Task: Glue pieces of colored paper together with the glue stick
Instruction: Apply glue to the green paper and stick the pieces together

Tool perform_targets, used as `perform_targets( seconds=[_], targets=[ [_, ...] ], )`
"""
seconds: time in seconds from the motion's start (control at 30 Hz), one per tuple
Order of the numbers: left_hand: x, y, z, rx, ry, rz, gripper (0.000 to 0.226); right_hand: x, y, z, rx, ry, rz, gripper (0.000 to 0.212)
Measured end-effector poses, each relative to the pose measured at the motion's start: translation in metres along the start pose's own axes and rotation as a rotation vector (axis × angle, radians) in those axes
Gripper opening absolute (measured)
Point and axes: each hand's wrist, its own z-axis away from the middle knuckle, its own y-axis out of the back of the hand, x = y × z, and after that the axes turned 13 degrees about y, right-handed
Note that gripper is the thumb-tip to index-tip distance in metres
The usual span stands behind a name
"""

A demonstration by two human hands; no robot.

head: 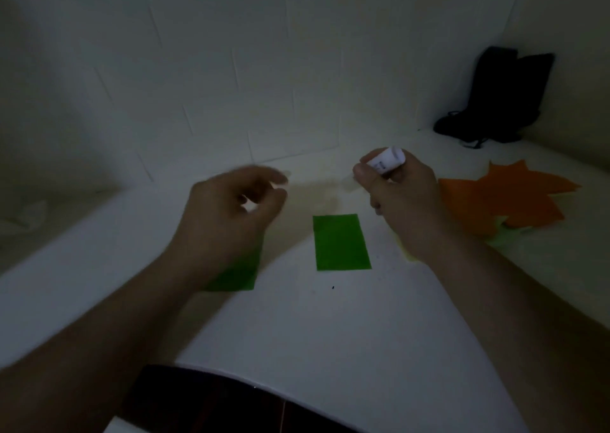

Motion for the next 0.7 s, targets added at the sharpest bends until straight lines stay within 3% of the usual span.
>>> perform_targets(
  seconds=[0.1, 0.2, 0.33, 0.4, 0.53, 0.7],
  targets=[
    [0.003, 0.007, -0.056, -0.107, 0.257, -0.068, 0.022, -0.004, 0.0, 0.001, 0.02, -0.151, -0.196, 0.014],
    [-0.014, -0.009, -0.097, -0.185, 0.327, -0.18, 0.036, -0.006, 0.0, 0.0, 0.04, -0.214, -0.317, 0.019],
    [-0.035, -0.038, -0.12, -0.313, 0.303, -0.442, 0.055, -0.008, 0.003, -0.002, 0.085, -0.32, -0.476, 0.018],
    [-0.037, -0.047, -0.128, -0.283, 0.232, -0.513, 0.046, -0.008, 0.004, -0.003, 0.1, -0.353, -0.523, 0.021],
    [-0.04, -0.053, -0.13, -0.235, 0.168, -0.54, 0.036, -0.006, 0.002, -0.003, 0.09, -0.349, -0.505, 0.019],
    [-0.044, -0.04, -0.121, -0.23, 0.202, -0.45, 0.058, -0.005, 0.004, -0.005, 0.148, -0.361, -0.54, 0.016]
  ],
)
